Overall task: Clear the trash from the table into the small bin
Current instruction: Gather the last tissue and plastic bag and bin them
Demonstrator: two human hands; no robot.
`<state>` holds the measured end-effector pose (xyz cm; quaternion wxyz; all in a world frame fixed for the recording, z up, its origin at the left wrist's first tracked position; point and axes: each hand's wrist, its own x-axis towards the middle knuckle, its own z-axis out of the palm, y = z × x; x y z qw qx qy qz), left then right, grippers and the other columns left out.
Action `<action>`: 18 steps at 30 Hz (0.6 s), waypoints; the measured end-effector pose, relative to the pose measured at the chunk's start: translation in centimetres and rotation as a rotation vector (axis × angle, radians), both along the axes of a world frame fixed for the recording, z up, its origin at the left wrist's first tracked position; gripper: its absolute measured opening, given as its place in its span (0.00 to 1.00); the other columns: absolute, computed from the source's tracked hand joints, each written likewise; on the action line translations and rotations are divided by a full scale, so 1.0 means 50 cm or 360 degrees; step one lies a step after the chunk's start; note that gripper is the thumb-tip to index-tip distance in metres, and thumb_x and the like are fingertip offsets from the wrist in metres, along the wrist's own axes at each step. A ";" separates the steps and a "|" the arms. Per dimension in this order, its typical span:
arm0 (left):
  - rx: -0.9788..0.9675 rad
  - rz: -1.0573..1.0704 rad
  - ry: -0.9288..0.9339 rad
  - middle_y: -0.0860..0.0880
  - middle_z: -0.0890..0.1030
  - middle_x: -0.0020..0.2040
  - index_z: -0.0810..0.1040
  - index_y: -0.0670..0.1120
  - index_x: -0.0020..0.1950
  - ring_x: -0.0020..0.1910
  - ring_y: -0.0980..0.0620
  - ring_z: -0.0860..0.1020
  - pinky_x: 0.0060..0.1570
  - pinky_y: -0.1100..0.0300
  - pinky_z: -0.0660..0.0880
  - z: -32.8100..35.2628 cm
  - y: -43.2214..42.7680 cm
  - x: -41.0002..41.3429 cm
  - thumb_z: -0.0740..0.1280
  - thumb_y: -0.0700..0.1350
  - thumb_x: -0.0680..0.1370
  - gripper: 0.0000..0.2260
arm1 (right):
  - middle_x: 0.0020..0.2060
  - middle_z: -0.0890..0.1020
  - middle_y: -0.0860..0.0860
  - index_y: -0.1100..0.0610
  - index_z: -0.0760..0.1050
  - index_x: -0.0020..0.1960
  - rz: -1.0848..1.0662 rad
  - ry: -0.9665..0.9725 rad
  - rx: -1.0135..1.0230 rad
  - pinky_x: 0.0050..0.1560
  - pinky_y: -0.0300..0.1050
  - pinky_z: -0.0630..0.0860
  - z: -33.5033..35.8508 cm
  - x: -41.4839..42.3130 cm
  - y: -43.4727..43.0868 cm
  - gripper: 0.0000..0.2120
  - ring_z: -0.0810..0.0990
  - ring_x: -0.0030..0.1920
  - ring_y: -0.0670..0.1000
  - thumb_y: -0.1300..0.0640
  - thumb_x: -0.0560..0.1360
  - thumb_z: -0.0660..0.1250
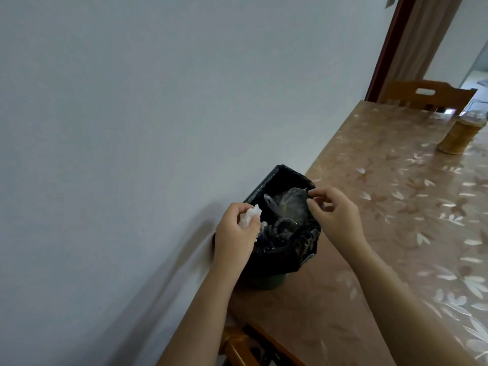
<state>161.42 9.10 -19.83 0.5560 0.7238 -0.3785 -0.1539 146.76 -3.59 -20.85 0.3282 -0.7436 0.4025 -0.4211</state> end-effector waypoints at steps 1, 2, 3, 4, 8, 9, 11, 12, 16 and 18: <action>0.0012 -0.0014 0.0005 0.55 0.79 0.41 0.75 0.53 0.45 0.39 0.59 0.77 0.32 0.76 0.70 -0.004 -0.007 0.000 0.67 0.44 0.74 0.04 | 0.39 0.79 0.43 0.48 0.76 0.45 -0.0009 0.0006 -0.0022 0.40 0.29 0.71 -0.004 -0.007 0.008 0.07 0.77 0.42 0.41 0.59 0.71 0.69; 0.0022 -0.0029 0.0011 0.55 0.79 0.41 0.75 0.52 0.46 0.40 0.58 0.77 0.33 0.76 0.70 -0.007 -0.013 0.000 0.67 0.44 0.74 0.04 | 0.39 0.79 0.43 0.48 0.76 0.45 -0.0015 0.0016 -0.0032 0.40 0.27 0.71 -0.009 -0.013 0.015 0.07 0.77 0.42 0.41 0.59 0.71 0.69; 0.0028 -0.0041 0.0008 0.54 0.79 0.42 0.74 0.52 0.46 0.41 0.57 0.77 0.34 0.76 0.70 -0.009 -0.018 0.000 0.67 0.44 0.74 0.04 | 0.39 0.79 0.44 0.48 0.76 0.45 -0.0019 0.0035 -0.0037 0.40 0.25 0.70 -0.013 -0.019 0.023 0.07 0.77 0.42 0.41 0.59 0.71 0.69; 0.0035 -0.0045 -0.0013 0.53 0.79 0.42 0.74 0.52 0.46 0.41 0.57 0.77 0.34 0.75 0.70 -0.010 -0.025 0.000 0.67 0.44 0.74 0.04 | 0.39 0.79 0.44 0.49 0.76 0.46 -0.0026 0.0065 -0.0045 0.40 0.25 0.70 -0.018 -0.024 0.030 0.06 0.77 0.42 0.42 0.59 0.71 0.68; 0.0017 -0.0068 -0.0175 0.47 0.79 0.45 0.75 0.47 0.49 0.43 0.51 0.76 0.40 0.65 0.73 -0.009 -0.062 0.004 0.67 0.42 0.74 0.05 | 0.40 0.80 0.45 0.52 0.77 0.46 -0.0044 0.0142 -0.0079 0.43 0.22 0.67 -0.031 -0.040 0.052 0.06 0.77 0.42 0.41 0.60 0.70 0.69; 0.0019 -0.0084 -0.0221 0.46 0.79 0.46 0.75 0.45 0.50 0.42 0.51 0.76 0.40 0.67 0.72 -0.009 -0.074 0.004 0.67 0.42 0.74 0.06 | 0.40 0.80 0.45 0.52 0.77 0.46 -0.0042 0.0139 -0.0066 0.43 0.22 0.66 -0.033 -0.043 0.055 0.06 0.77 0.42 0.41 0.60 0.70 0.69; 0.0110 -0.0127 -0.0349 0.45 0.76 0.50 0.74 0.43 0.53 0.41 0.55 0.73 0.37 0.76 0.69 -0.013 -0.095 0.007 0.67 0.41 0.74 0.09 | 0.39 0.80 0.45 0.51 0.77 0.45 -0.0050 0.0127 -0.0043 0.42 0.23 0.67 -0.035 -0.049 0.061 0.07 0.77 0.42 0.42 0.61 0.70 0.69; 0.0193 -0.0160 -0.0410 0.44 0.75 0.53 0.74 0.43 0.56 0.42 0.55 0.71 0.37 0.78 0.67 -0.018 -0.103 0.009 0.67 0.42 0.74 0.11 | 0.39 0.79 0.45 0.51 0.77 0.45 -0.0065 0.0128 -0.0040 0.42 0.24 0.67 -0.035 -0.052 0.064 0.07 0.77 0.42 0.42 0.61 0.70 0.69; 0.0430 -0.0370 -0.0472 0.44 0.69 0.63 0.68 0.44 0.65 0.57 0.50 0.71 0.56 0.60 0.70 -0.046 -0.107 0.010 0.66 0.46 0.75 0.19 | 0.40 0.81 0.46 0.51 0.77 0.46 -0.0091 0.0145 -0.0010 0.42 0.27 0.69 -0.037 -0.063 0.071 0.07 0.77 0.43 0.43 0.60 0.70 0.69; 0.0507 -0.0437 -0.0534 0.44 0.66 0.67 0.65 0.43 0.67 0.65 0.46 0.67 0.62 0.54 0.66 -0.056 -0.103 0.004 0.65 0.48 0.76 0.22 | 0.40 0.81 0.47 0.51 0.77 0.47 -0.0110 0.0160 0.0012 0.43 0.29 0.68 -0.037 -0.068 0.073 0.06 0.77 0.44 0.45 0.60 0.70 0.69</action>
